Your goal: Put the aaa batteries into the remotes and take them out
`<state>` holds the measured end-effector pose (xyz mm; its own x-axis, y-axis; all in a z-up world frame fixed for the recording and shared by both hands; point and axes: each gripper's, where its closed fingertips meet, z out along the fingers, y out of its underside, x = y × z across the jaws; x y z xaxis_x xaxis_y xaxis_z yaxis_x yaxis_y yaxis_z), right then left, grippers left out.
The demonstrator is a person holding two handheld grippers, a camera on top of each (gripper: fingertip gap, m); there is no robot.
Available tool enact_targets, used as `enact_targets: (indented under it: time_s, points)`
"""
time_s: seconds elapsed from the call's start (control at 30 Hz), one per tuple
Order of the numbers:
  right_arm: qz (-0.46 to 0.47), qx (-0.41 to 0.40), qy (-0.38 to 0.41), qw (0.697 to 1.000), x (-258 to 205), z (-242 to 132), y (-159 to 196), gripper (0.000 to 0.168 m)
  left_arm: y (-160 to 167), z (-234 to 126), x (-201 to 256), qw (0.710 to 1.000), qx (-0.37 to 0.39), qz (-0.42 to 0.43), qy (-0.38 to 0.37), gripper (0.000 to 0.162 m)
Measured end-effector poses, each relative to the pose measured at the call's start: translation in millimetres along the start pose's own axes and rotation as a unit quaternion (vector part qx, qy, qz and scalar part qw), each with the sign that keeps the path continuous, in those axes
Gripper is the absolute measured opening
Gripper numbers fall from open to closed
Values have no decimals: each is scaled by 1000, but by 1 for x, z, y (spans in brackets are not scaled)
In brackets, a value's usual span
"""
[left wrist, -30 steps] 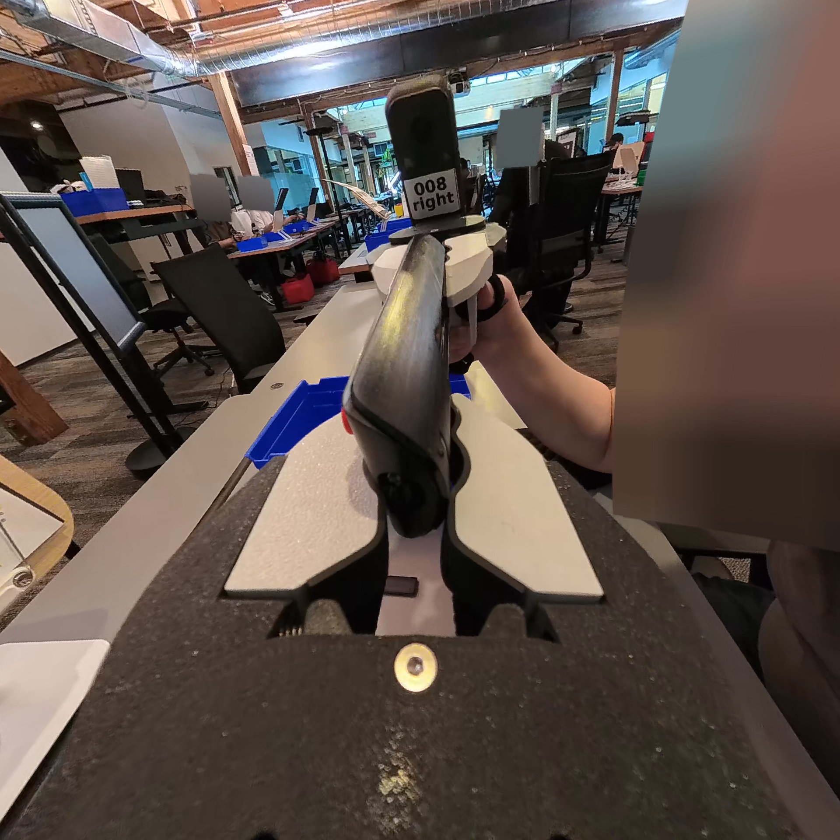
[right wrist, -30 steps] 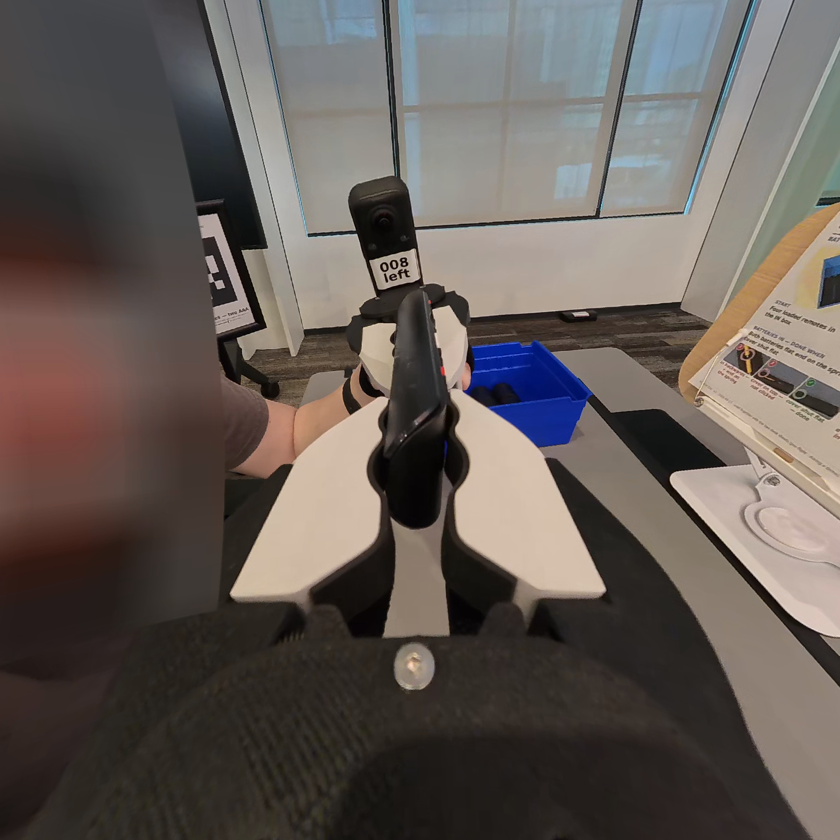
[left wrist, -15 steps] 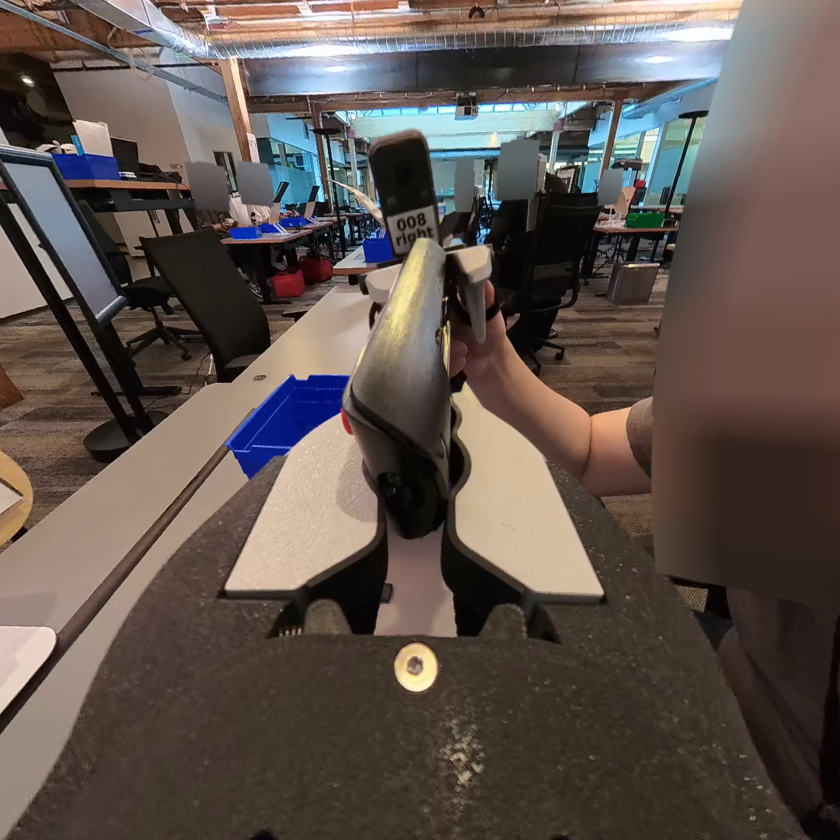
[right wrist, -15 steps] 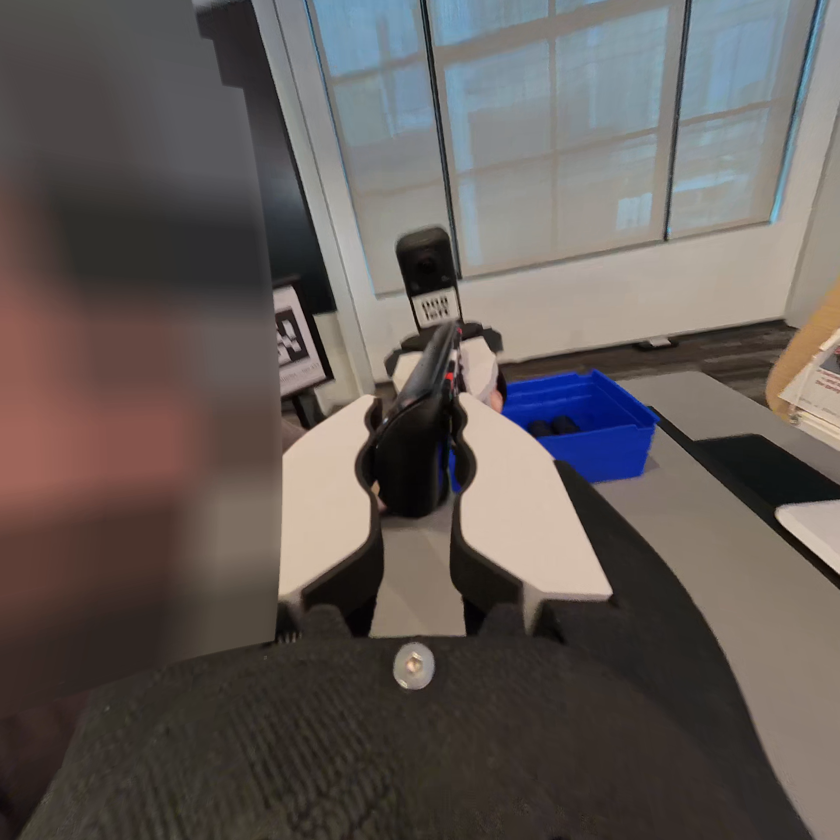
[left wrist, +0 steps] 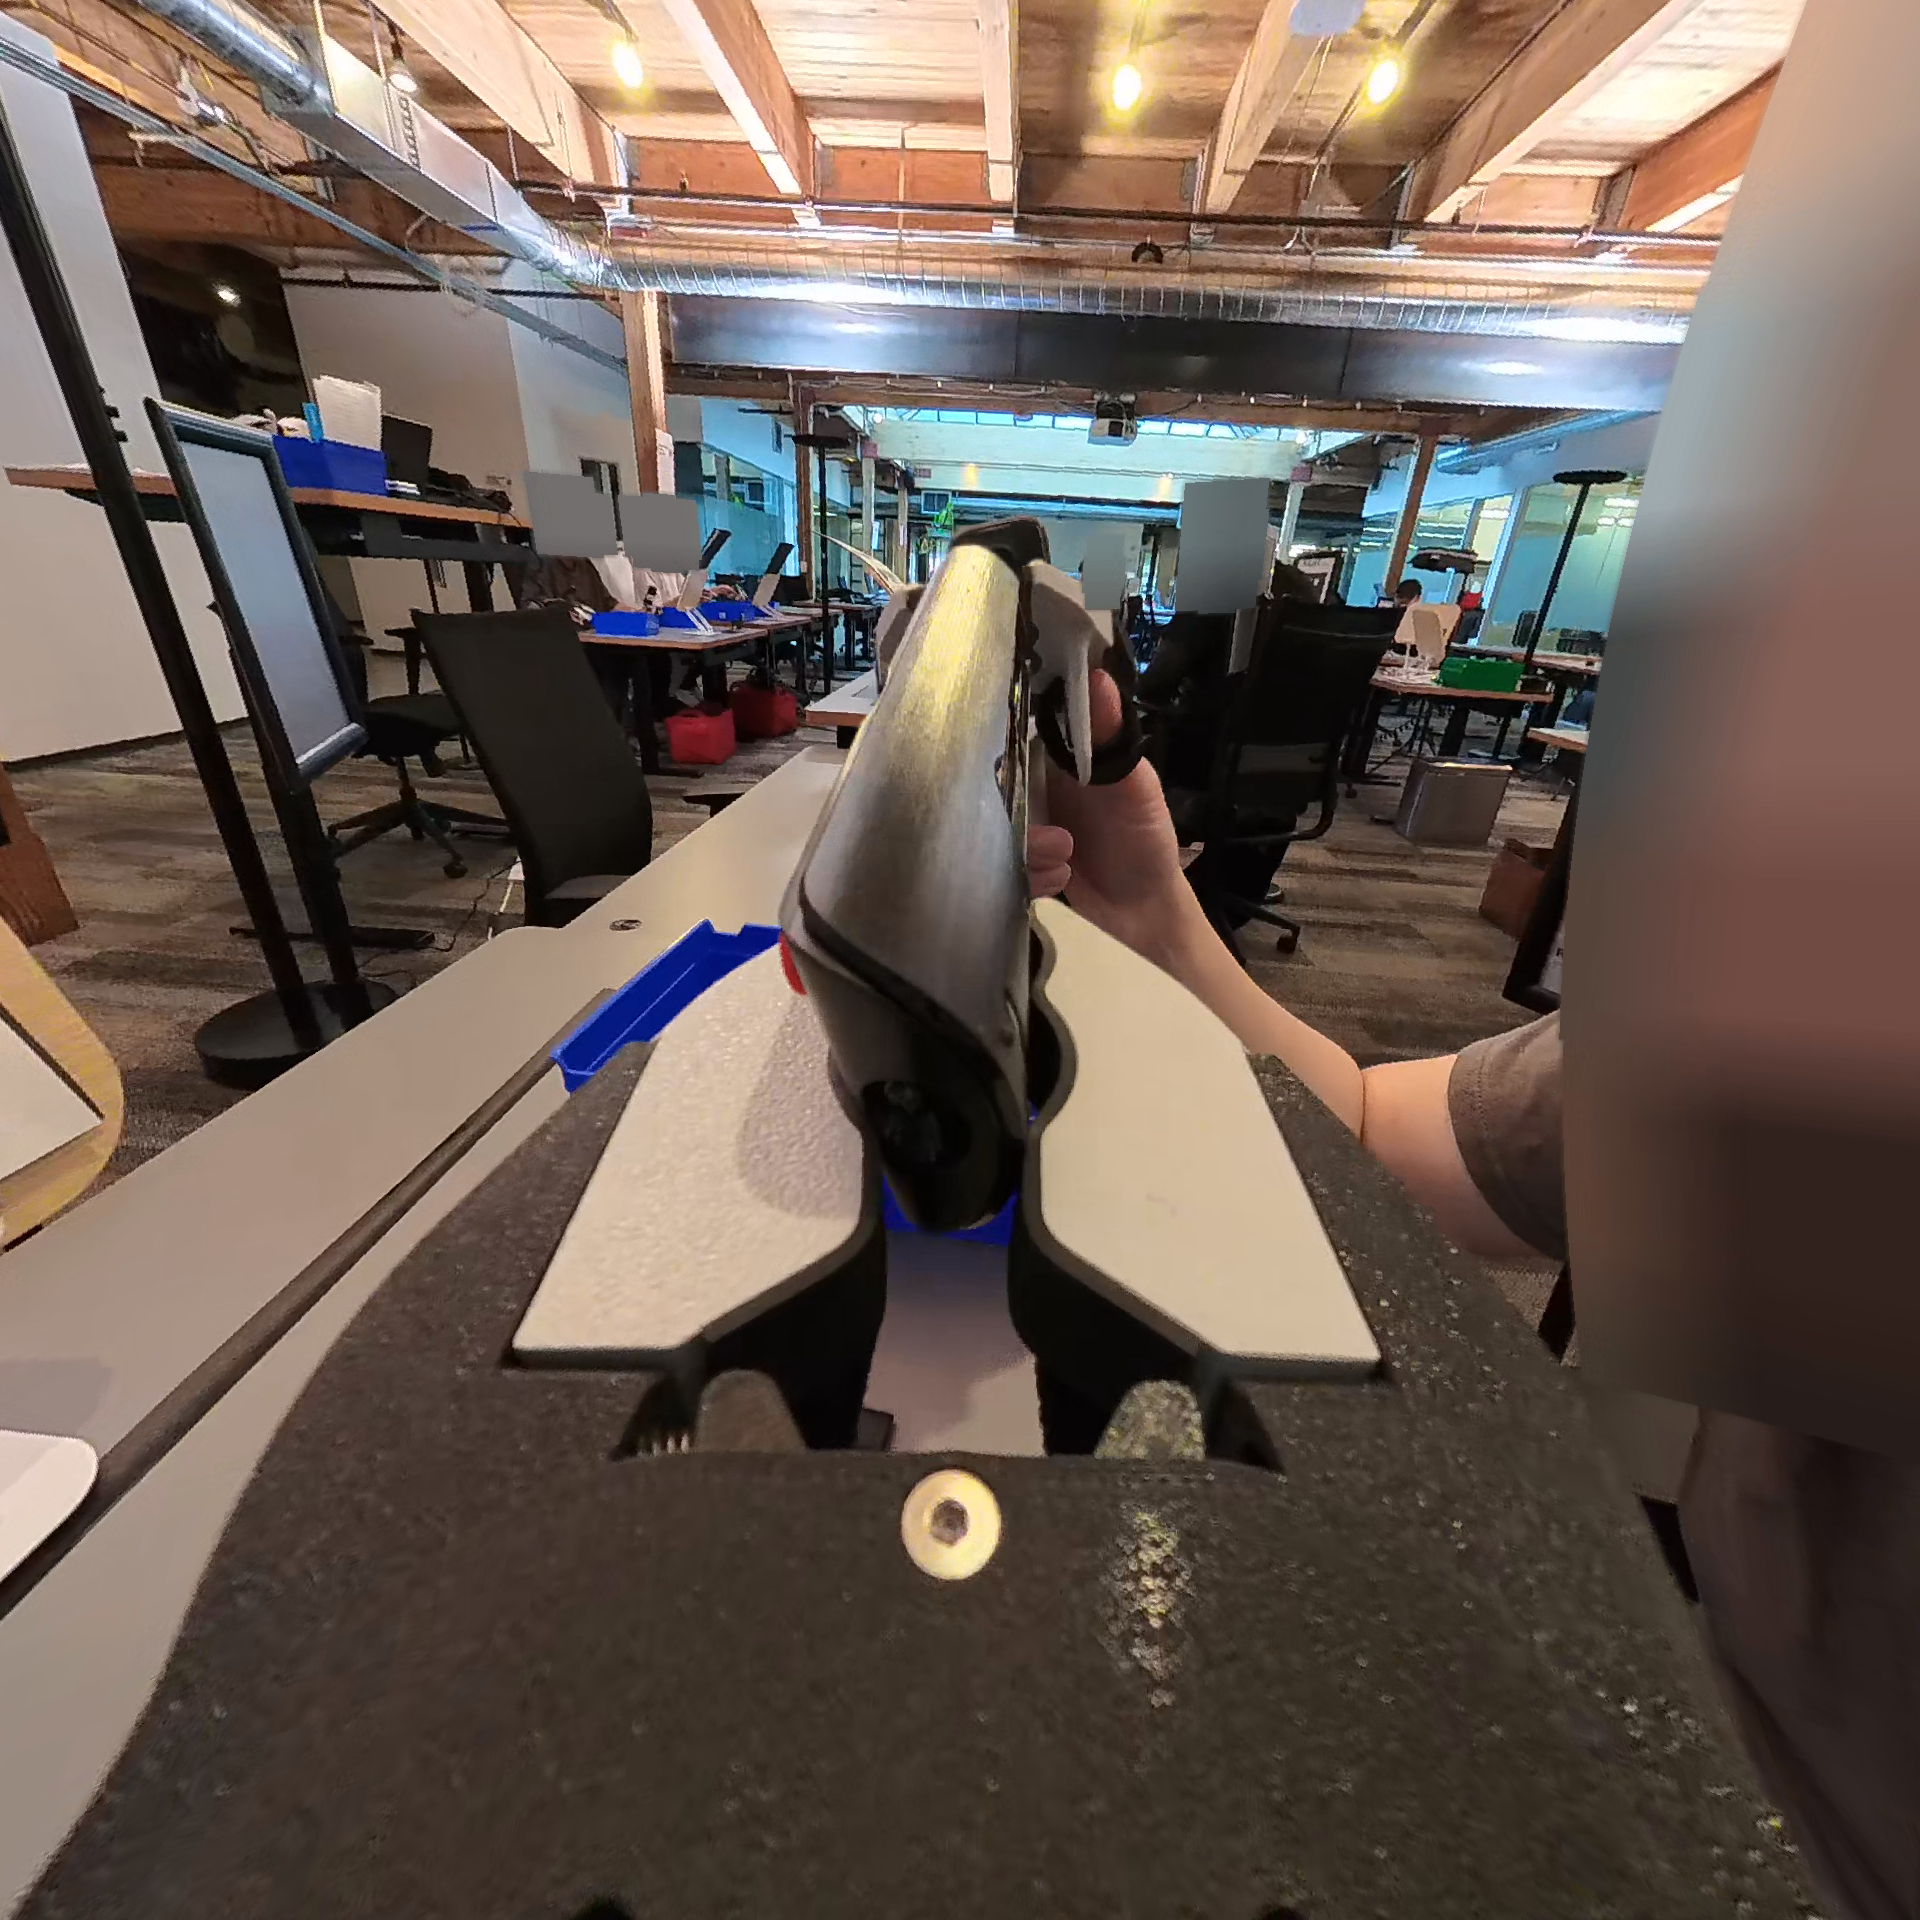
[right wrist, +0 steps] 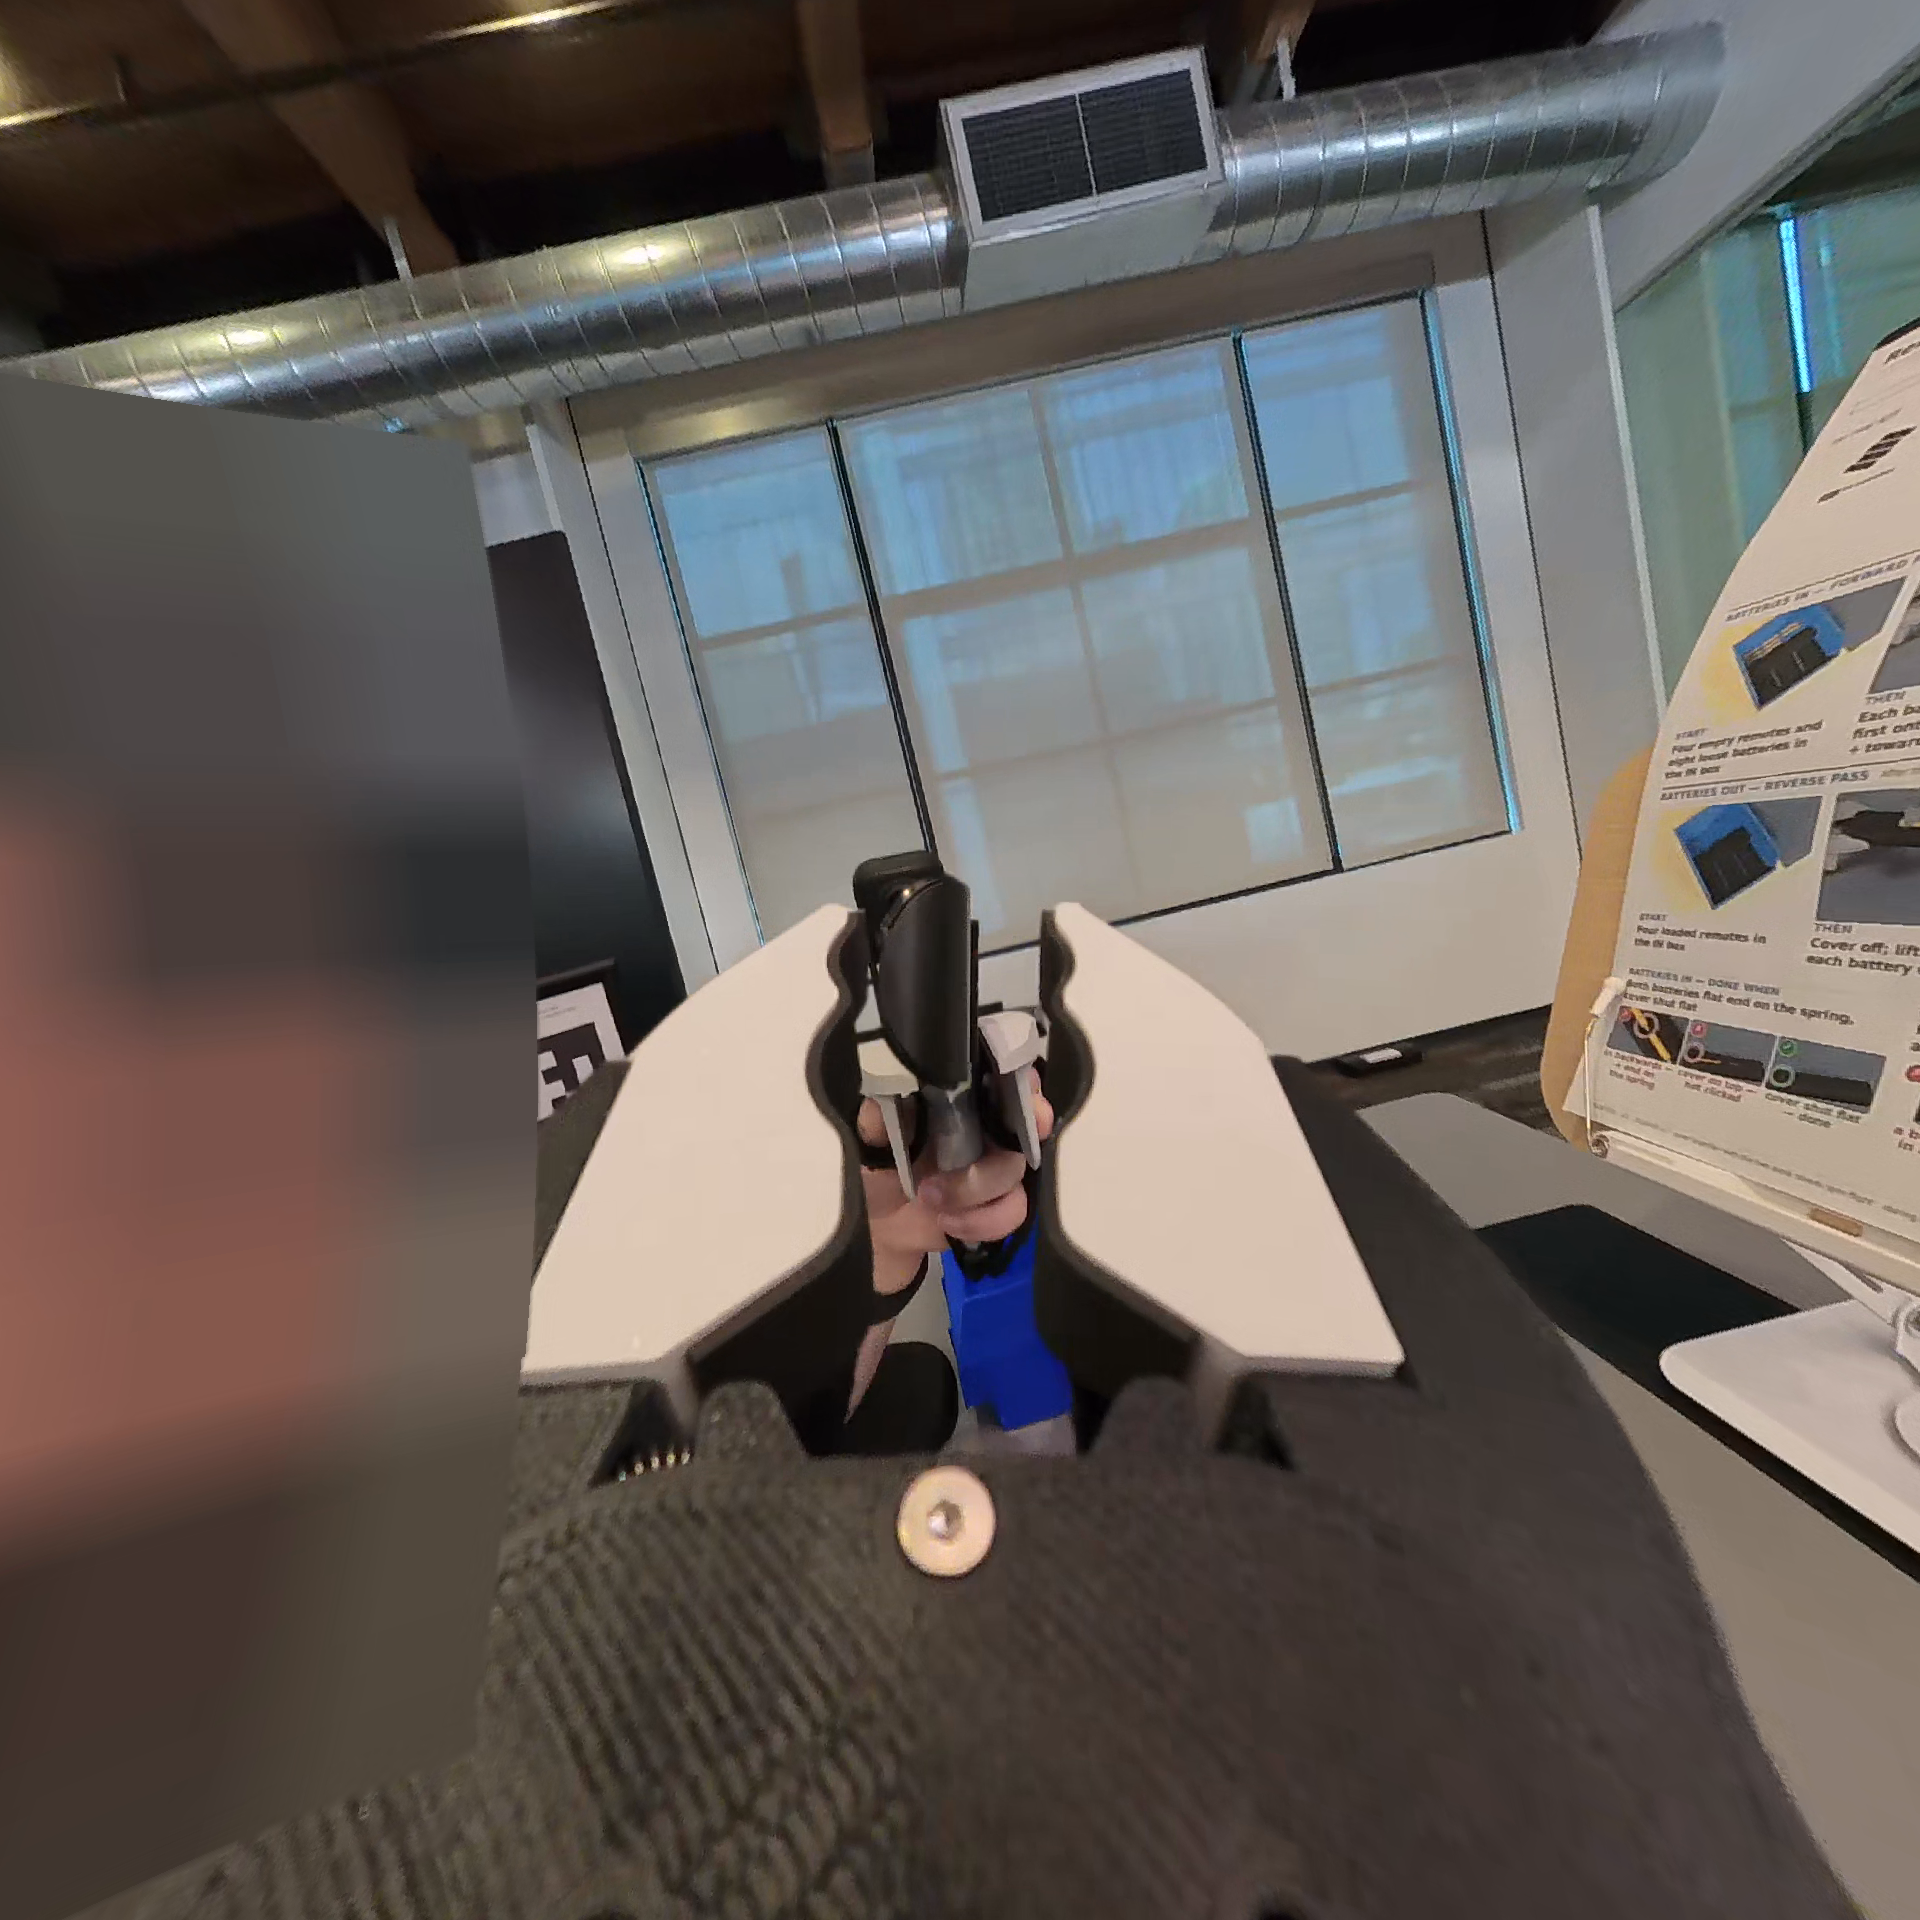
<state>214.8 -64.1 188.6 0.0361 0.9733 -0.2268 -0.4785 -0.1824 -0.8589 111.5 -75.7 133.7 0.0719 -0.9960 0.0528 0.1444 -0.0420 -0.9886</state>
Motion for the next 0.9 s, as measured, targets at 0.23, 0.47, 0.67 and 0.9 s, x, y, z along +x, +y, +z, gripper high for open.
enact_targets:
  time_s: [0.23,0.47,0.67,0.9]
  points:
    - [11,46,2,999,3,1,-3,34,-4,1,-3,1000,24,4,-13,23]
    - [79,88,-14,993,12,13,15,41,2,7,-11,998,44,-9,-37,23]
    - [44,79,22,996,24,17,30,48,1,6,-14,997,51,7,-60,23]
    - [169,225,-29,959,26,-3,8,45,11,16,-14,993,59,54,-88,23]
